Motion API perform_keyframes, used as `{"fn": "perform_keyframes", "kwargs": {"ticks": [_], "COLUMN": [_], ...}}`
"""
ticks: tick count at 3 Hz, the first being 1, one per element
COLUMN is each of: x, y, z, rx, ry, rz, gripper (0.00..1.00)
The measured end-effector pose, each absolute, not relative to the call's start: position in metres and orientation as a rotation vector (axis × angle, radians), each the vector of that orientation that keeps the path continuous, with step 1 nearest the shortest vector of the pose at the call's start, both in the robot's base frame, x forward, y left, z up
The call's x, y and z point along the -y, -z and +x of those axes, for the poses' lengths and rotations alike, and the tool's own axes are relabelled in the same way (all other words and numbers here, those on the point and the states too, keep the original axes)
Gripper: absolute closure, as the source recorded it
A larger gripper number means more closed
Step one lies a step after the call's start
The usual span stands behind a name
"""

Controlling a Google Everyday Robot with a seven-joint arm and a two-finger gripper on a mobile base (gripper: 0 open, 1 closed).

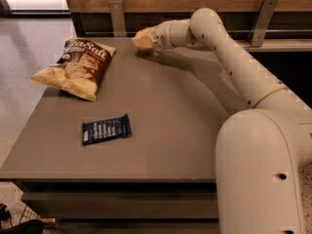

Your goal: Move orange near rxbar blueberry

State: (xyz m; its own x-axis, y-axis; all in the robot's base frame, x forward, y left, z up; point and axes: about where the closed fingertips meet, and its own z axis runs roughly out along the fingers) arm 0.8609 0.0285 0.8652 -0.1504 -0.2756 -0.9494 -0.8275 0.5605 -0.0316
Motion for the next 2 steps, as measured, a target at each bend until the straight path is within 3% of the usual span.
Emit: {"fn": "perform_keyframes", "kwargs": {"ticks": [2], "x": [0.024], "y": [-0.910], "z": [0.826], "rx": [-1.713], "ry": [-0.491], "rz": [-0.882], "gripper": [1.00]}}
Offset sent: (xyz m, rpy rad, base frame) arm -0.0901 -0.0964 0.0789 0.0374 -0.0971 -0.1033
